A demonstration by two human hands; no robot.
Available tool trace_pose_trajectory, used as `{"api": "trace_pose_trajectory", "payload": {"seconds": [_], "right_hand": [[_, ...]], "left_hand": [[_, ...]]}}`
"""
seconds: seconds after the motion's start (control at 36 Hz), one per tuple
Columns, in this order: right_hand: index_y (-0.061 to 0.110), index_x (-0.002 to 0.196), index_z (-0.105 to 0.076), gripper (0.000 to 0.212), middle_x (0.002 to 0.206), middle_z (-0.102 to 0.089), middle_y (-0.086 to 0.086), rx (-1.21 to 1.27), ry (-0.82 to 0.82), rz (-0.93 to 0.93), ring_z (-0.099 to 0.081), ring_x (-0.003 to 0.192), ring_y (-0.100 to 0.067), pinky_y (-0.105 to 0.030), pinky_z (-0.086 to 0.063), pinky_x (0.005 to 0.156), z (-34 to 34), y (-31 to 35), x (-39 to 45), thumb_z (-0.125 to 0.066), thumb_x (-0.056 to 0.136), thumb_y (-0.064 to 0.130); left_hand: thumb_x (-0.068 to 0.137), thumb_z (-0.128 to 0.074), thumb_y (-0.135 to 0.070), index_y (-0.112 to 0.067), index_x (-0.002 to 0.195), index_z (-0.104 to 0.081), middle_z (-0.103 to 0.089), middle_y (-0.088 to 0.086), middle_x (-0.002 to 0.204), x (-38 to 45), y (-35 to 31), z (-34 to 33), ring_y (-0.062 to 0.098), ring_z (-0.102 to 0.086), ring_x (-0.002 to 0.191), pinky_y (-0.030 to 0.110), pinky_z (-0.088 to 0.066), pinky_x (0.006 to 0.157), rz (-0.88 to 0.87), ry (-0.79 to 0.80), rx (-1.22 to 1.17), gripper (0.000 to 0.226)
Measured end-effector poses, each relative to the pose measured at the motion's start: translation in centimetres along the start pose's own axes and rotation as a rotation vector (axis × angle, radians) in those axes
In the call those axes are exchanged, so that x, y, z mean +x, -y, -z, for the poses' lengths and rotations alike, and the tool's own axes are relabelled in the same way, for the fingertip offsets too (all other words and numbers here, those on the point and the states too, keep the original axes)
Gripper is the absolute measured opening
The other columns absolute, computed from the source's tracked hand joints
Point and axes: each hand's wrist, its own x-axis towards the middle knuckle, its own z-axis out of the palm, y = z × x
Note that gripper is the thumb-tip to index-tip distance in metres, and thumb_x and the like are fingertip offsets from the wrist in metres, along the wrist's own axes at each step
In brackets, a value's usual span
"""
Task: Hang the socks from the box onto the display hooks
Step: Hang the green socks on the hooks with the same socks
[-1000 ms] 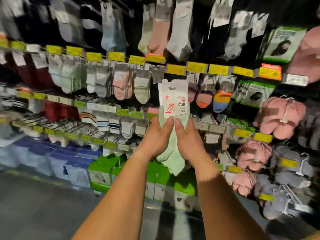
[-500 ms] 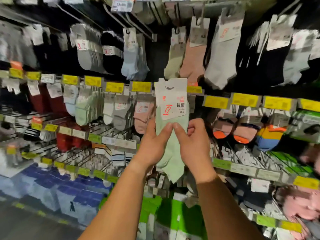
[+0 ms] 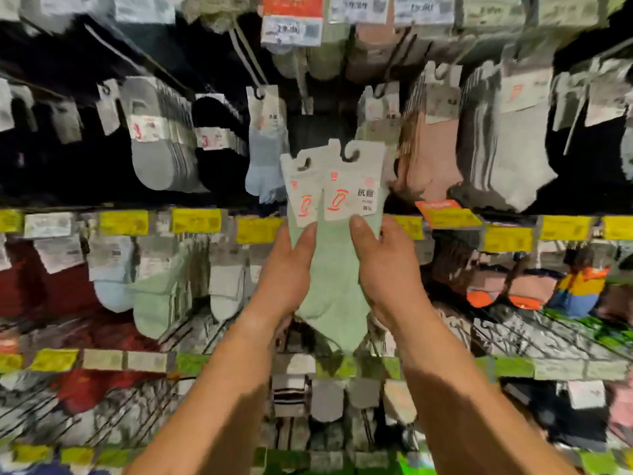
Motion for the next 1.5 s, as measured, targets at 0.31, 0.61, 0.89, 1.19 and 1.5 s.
{"api": "trace_pose_trajectory", "payload": {"seconds": [0.31,0.61,0.89,1.19,1.5], "right_hand": [[0.013,0.108,-0.065,0.023,0.088,-0.076,-0.003,0.005,0.033,-0.067,-0.073,0.075,-0.019,-0.037,-0.061,0.064,-1.8,6.5,9.0,-0.051,0.103,0.030],[0.013,0.114,-0.064,0.024,0.093,-0.077,-0.004,0.046,0.082,-0.065,-0.075,0.080,-0.022,-0.039,-0.060,0.066,-1.1,9.5,14.2,-0.050,0.104,0.030],[0.014,0.119,-0.063,0.026,0.100,-0.077,-0.005,0.013,0.150,-0.081,-0.074,0.089,-0.026,-0.047,-0.061,0.076,-0.8,8.3,15.0,-0.049,0.104,0.030],[0.015,0.110,-0.063,0.021,0.097,-0.077,-0.002,-0.045,0.110,-0.069,-0.075,0.083,-0.020,-0.033,-0.059,0.065,-0.9,9.8,17.3,-0.049,0.104,0.029],[0.015,0.130,-0.054,0.036,0.098,-0.070,-0.005,-0.225,0.022,-0.180,-0.069,0.083,-0.021,-0.035,-0.060,0.068,-2.5,8.5,21.7,-0.054,0.096,0.025]], "left_hand": [[0.098,-0.050,-0.050,-0.033,0.130,-0.057,-0.065,-0.017,0.128,5.9,-2.3,3.7,0.010,-0.061,0.120,0.046,-0.048,0.107,-0.027,-0.037,0.063,0.037],[0.103,-0.050,-0.044,-0.035,0.121,-0.059,-0.070,-0.014,0.118,7.6,-2.3,3.0,0.010,-0.066,0.110,0.044,-0.052,0.101,-0.005,-0.053,0.016,0.022],[0.103,-0.050,-0.043,-0.029,0.125,-0.060,-0.071,-0.010,0.118,7.8,-1.9,2.9,0.013,-0.067,0.109,0.046,-0.054,0.099,0.023,-0.054,0.004,0.028],[0.105,-0.049,-0.038,-0.026,0.127,-0.061,-0.072,-0.009,0.120,8.7,-2.0,3.3,0.013,-0.068,0.110,0.046,-0.053,0.101,0.014,-0.038,-0.024,0.027],[0.105,-0.049,-0.036,-0.028,0.124,-0.060,-0.072,-0.009,0.118,8.7,-2.1,3.9,0.012,-0.069,0.108,0.043,-0.055,0.098,0.023,-0.037,-0.049,0.023]]}}
